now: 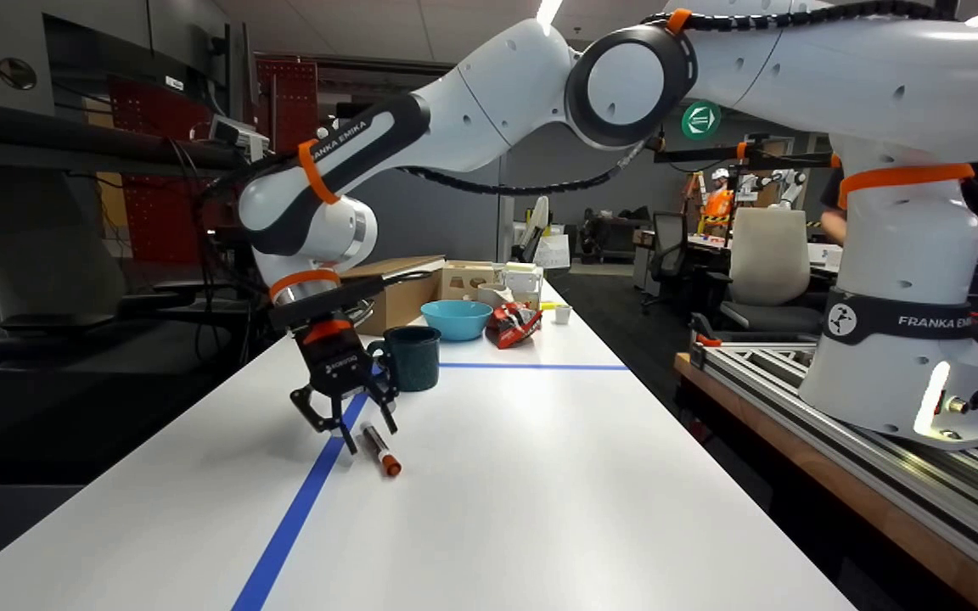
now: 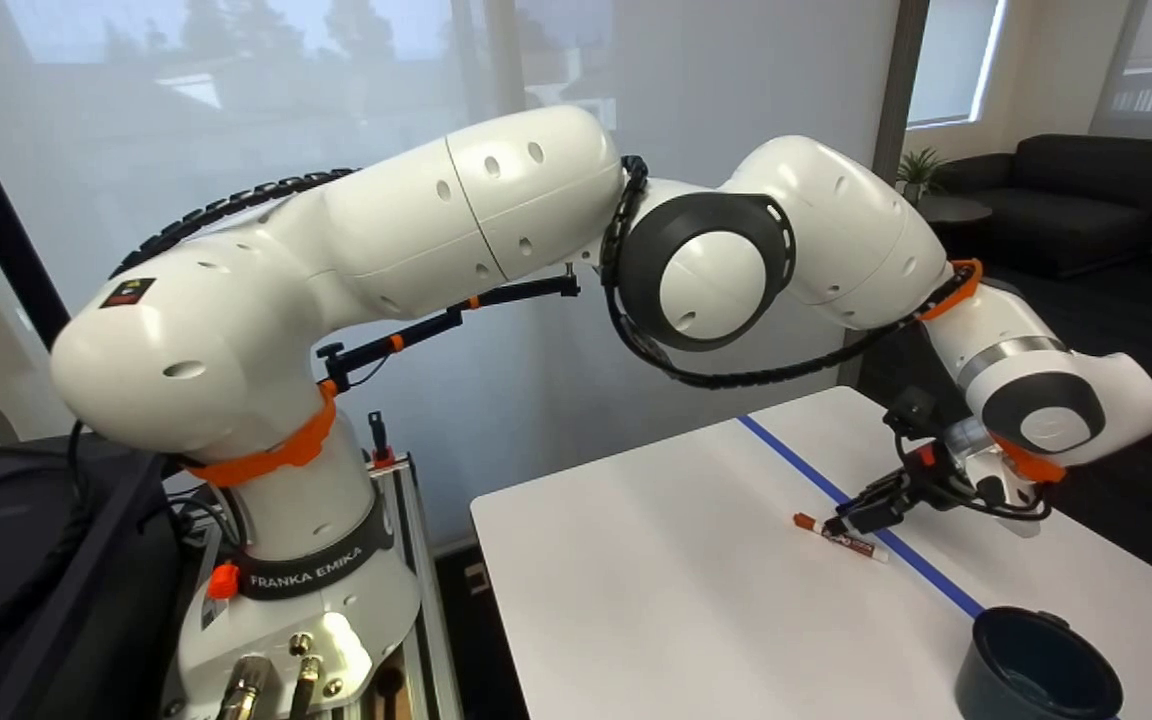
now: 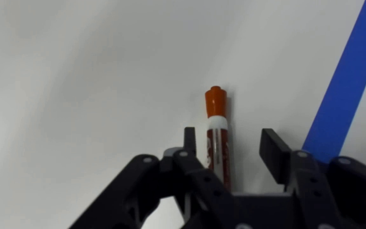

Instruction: Remove the marker from the cup and put it on the table

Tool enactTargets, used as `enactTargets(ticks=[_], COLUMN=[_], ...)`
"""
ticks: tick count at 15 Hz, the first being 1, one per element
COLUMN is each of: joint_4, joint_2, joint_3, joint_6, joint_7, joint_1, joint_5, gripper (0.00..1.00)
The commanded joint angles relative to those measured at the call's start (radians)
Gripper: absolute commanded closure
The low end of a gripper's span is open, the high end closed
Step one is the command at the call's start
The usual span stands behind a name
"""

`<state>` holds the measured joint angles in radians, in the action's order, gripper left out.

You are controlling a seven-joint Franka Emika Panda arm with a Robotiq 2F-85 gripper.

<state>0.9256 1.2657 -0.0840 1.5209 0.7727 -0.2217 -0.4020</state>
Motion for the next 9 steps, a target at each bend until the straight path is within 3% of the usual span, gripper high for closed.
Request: enactTargets(ticks=[1,3,9], joint_4=[-0.033,-0.017,0.051], joint_2=[-0.028,-0.067,-0.209], joint_3=[0.001,0.000,-0.008], joint_6=[-0.020,-0.006,0.029], joint_7=[-0.009,-0.016,-0.034], joint_1=[-0.002,0.001,0.010], joint_5=[0.005,0.002,0.005], gripper=[0.12,0.01,0.00])
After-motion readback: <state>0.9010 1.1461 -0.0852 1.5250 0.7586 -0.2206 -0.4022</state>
